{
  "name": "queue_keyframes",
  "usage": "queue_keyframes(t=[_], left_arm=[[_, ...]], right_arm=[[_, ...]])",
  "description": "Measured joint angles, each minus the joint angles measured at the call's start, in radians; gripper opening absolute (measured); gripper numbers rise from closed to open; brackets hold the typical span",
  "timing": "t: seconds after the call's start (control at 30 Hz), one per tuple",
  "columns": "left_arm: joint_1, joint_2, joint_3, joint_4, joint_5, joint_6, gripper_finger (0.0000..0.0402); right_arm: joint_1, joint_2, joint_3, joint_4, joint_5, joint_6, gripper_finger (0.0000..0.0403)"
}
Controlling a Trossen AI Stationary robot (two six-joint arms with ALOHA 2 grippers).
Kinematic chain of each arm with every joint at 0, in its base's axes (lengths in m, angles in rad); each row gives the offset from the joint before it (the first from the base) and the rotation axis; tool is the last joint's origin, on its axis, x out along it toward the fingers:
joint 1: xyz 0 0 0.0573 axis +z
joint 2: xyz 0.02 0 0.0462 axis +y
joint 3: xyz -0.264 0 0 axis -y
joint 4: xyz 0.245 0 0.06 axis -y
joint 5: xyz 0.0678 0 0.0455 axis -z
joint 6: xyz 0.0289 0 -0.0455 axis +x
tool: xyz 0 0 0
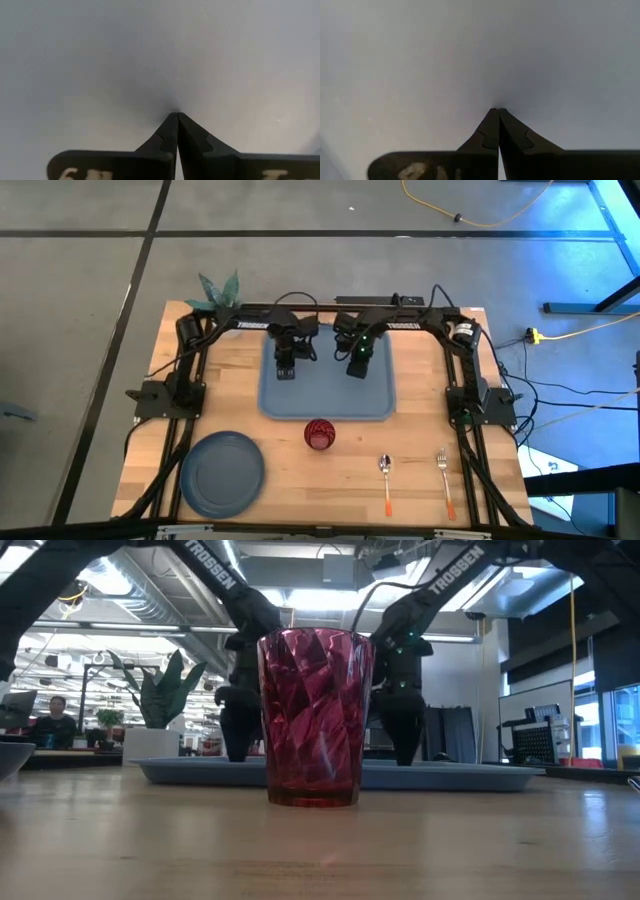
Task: Pick and place plate/cup/fork/spoon on tray
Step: Move the blue tray to the center of the table
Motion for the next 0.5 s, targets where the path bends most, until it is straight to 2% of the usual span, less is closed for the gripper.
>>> queue_keyframes(t=[0.33,0.5], left_arm=[[-0.114,0.0,-0.002,-0.021,-0.009,-0.064,0.0],[-0.14,0.0,-0.001,-0.024,-0.036,-0.084,0.0]], right_arm=[[0.072,0.0,-0.001,-0.024,0.0,0.007,0.0003],[0.095,0.001,-0.003,-0.035,0.0,0.061,0.0003]])
